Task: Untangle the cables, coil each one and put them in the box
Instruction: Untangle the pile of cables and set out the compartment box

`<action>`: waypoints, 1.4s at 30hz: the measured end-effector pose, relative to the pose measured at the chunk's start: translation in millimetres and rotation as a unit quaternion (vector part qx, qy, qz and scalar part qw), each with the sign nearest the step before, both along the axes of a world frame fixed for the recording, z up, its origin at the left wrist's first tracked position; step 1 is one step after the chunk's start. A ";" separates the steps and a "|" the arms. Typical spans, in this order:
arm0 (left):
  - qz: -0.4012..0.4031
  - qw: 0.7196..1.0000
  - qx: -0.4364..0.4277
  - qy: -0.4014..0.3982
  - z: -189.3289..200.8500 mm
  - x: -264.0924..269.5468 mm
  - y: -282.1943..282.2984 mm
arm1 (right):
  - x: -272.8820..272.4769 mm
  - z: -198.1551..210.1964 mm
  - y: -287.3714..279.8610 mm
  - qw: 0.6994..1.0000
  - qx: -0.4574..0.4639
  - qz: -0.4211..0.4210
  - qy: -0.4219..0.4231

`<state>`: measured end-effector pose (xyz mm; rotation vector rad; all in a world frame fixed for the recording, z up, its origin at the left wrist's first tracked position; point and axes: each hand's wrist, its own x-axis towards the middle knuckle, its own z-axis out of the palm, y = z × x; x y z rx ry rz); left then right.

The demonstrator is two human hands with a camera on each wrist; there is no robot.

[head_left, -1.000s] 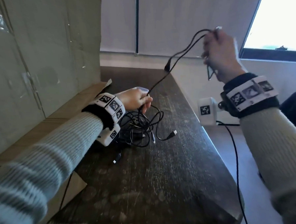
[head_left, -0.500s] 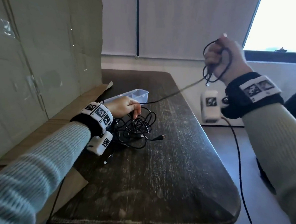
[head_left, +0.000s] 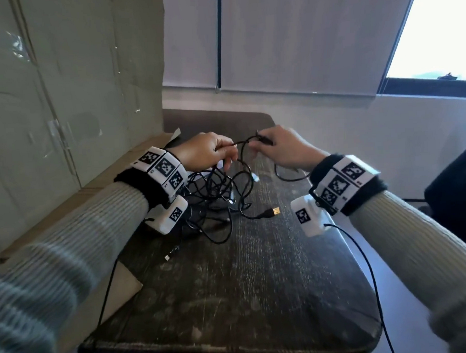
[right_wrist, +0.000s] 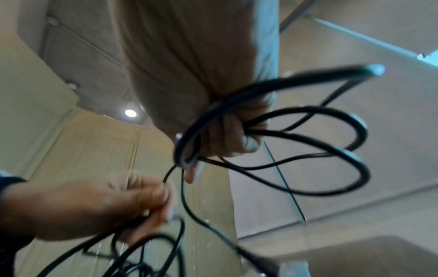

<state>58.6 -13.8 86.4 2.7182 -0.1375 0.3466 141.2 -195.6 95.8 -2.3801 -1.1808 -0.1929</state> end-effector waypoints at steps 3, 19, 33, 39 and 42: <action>0.002 0.999 0.003 0.033 -7.5 4.0 9.7 | 4.4 17.5 -10.2 0.996 0.057 -0.033 -0.054; -0.062 0.992 -0.105 0.011 -17.7 18.1 8.3 | 12.3 36.9 -16.6 0.692 0.527 0.060 0.490; -0.041 0.972 -0.233 0.000 -12.6 24.8 -1.0 | 11.1 6.8 -18.1 0.976 0.113 0.038 0.185; -0.001 0.973 -0.120 0.195 -41.5 19.7 27.7 | 47.4 50.7 -36.5 0.831 0.459 -0.040 0.311; 0.035 0.962 -0.039 0.268 -49.1 13.9 23.7 | 71.0 50.4 -31.6 0.882 0.384 -0.113 0.250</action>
